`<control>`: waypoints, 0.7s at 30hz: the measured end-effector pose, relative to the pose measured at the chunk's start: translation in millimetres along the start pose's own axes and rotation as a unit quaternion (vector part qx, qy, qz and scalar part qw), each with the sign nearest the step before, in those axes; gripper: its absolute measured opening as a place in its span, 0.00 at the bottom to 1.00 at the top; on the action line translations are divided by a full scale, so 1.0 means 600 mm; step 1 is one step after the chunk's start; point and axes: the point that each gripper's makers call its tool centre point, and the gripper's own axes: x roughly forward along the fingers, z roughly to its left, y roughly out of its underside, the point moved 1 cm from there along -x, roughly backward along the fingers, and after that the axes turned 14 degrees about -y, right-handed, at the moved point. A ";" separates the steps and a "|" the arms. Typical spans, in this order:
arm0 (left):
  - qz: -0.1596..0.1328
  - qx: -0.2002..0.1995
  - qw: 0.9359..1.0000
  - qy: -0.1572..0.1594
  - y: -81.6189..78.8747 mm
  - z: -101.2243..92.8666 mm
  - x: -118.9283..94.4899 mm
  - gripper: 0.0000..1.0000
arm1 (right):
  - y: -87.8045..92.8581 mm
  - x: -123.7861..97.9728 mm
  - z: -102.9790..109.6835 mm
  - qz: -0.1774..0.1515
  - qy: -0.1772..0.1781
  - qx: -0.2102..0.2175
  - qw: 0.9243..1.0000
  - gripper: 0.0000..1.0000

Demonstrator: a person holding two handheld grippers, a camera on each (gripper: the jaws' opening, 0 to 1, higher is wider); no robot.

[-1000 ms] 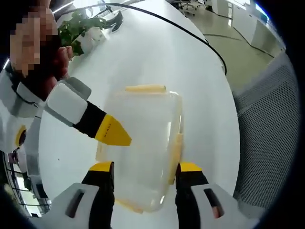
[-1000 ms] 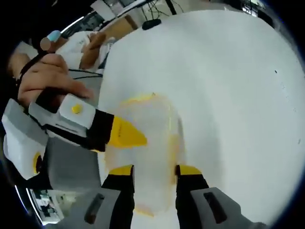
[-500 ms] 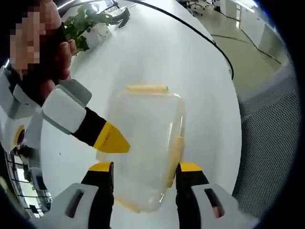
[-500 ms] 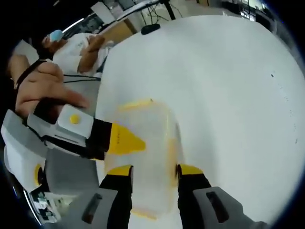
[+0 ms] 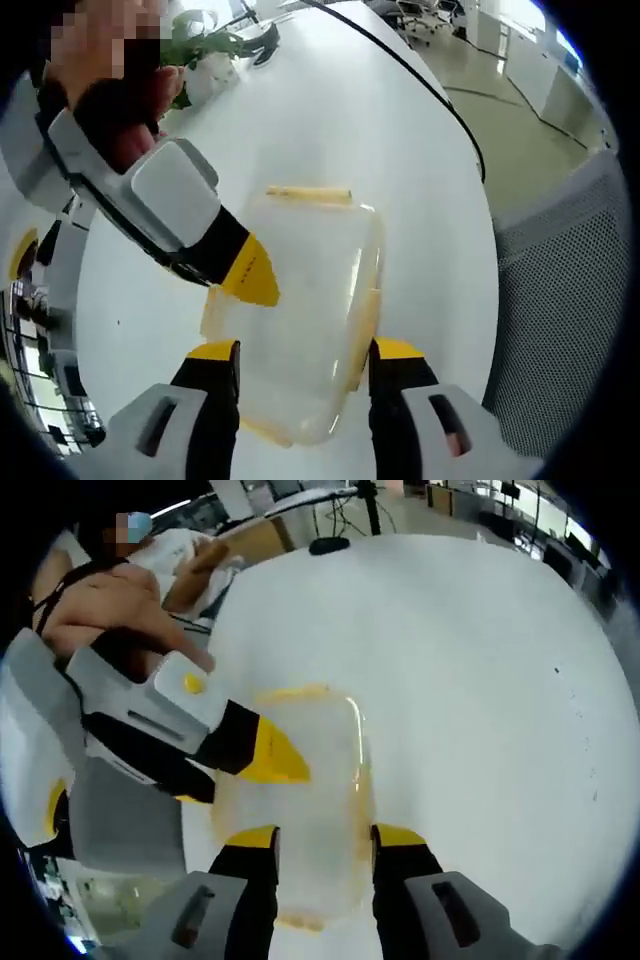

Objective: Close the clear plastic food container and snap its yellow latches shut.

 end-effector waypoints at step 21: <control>-0.001 -0.038 0.998 0.052 0.002 0.023 -0.029 0.58 | 0.021 -0.026 0.030 -0.019 0.046 0.003 0.999 0.54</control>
